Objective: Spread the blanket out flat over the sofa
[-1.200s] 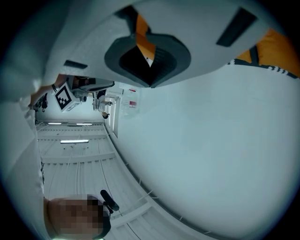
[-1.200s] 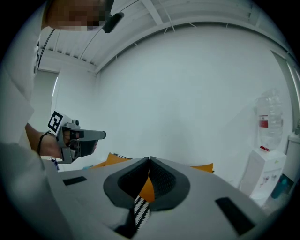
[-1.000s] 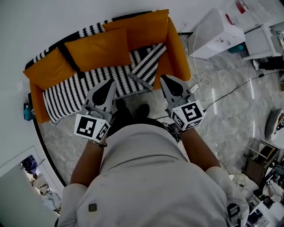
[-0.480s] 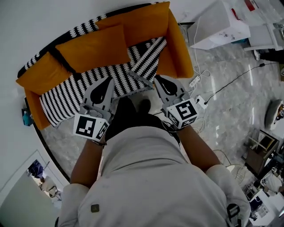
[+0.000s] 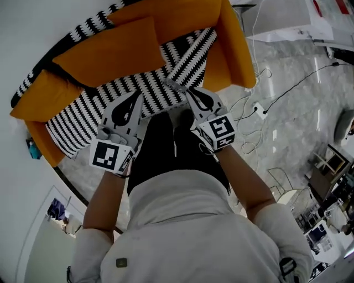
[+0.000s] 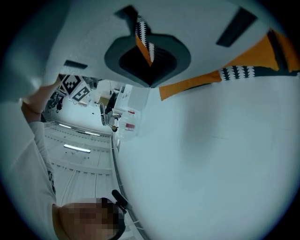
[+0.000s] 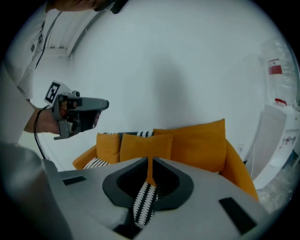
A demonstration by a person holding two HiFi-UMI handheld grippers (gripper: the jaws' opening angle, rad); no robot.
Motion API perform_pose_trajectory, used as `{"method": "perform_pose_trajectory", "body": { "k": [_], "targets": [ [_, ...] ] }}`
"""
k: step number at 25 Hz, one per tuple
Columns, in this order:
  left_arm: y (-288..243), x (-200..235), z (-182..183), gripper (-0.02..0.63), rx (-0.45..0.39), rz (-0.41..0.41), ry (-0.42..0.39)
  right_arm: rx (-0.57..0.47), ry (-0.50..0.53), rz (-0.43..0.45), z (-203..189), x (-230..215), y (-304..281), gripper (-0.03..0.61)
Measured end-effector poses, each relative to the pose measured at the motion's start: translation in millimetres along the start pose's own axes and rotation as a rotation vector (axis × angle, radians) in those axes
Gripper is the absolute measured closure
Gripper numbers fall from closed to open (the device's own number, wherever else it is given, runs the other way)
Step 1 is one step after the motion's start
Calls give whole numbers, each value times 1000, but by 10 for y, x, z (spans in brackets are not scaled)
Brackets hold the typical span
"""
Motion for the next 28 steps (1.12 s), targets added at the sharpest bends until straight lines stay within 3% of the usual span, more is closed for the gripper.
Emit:
{"method": "perform_pose_trajectory", "body": {
  "k": [6, 13, 22, 28],
  "targets": [
    [-427, 471, -572, 604, 69, -32, 28, 148, -49, 5, -1000, -95, -959, 460],
    [-978, 940, -1543, 604, 157, -39, 74, 283, -131, 19, -2283, -202, -1976, 407],
    [-745, 1315, -2143, 604, 193, -36, 163, 439, -199, -1, -3094, 180, -2696, 388],
    [-1010, 1354, -2484, 604, 214, -29, 222, 498, -223, -68, -3511, -175, -2946, 353]
  ]
}}
Point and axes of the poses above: the fingertips, and each gripper's own axes: y backward along the fingers, x to its left, z out of its top, the point moved 2 cm from there along y, backward along the fingers, and after that the axes turned 6 degrees about y, right-handed, at the moved point
